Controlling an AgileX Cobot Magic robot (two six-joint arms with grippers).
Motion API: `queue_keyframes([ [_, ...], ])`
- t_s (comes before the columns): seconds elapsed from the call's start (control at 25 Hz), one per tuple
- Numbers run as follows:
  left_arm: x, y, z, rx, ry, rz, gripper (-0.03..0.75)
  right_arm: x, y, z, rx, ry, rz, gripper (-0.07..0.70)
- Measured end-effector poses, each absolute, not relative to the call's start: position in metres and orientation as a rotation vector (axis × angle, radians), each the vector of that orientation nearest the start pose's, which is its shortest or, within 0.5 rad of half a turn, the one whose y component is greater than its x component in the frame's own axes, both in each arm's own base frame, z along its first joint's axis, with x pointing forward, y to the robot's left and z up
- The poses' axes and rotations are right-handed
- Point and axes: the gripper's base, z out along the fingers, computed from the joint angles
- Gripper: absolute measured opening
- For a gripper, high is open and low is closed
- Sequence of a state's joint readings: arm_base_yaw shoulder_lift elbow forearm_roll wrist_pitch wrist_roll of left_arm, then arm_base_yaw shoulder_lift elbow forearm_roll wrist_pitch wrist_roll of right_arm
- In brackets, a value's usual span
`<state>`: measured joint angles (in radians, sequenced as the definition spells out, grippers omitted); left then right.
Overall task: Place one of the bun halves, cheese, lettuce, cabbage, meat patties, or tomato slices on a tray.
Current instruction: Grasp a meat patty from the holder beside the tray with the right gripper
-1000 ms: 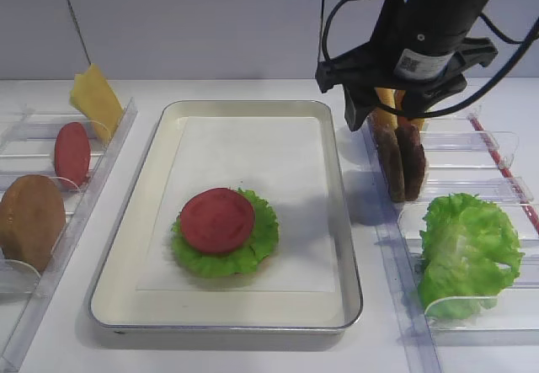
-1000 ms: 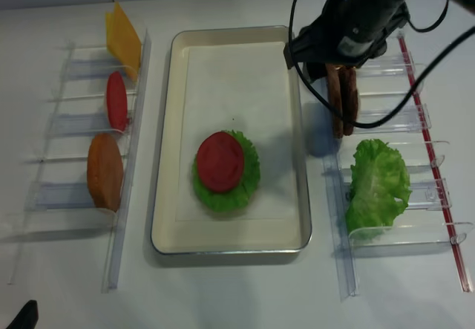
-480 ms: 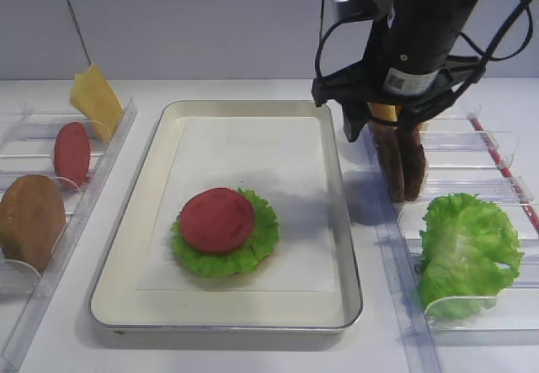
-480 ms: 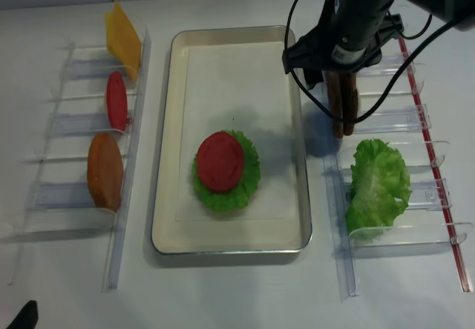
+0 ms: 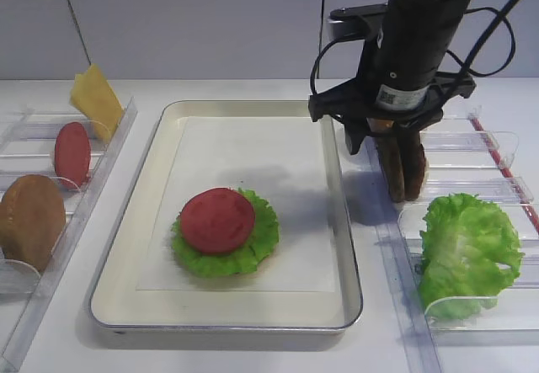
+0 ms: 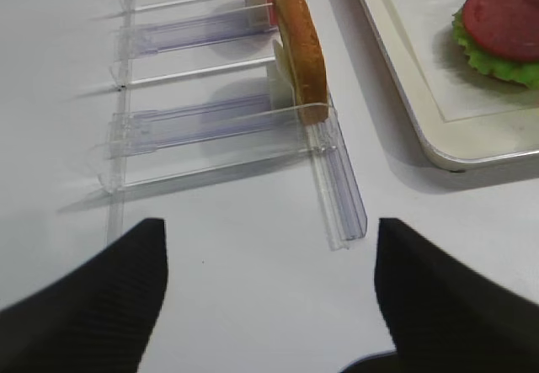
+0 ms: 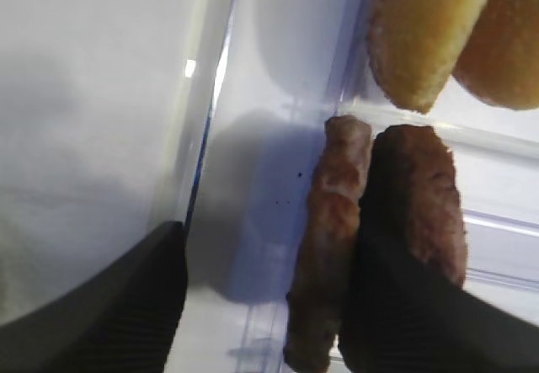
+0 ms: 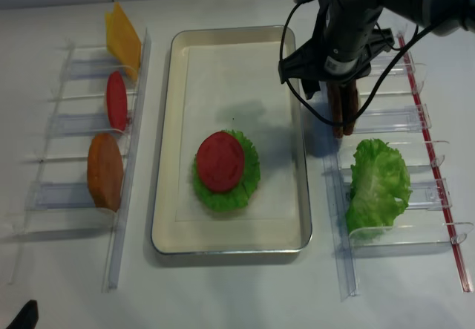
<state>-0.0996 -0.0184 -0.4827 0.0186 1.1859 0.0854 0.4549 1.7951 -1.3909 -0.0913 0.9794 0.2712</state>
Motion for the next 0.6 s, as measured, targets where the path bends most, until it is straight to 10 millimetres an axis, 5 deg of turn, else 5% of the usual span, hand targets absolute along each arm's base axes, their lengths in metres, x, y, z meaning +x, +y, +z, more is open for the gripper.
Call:
queue_keyframes([
  [0.2,-0.0113,0.0027,0.2626,0.198,2.159,0.015,0.485,0.3373,0.1553,0.2433,-0.321,2.833,0.001,0.337],
  [0.36,-0.0113,0.0027,0.2626,0.198,2.159,0.015,0.485,0.3386,0.1526,0.2436,-0.284,2.825,-0.039,0.162],
  [0.6,-0.0113,0.0027,0.2626,0.198,2.159,0.015,0.484,0.3392,0.1500,0.2439,-0.262,2.822,-0.077,0.150],
])
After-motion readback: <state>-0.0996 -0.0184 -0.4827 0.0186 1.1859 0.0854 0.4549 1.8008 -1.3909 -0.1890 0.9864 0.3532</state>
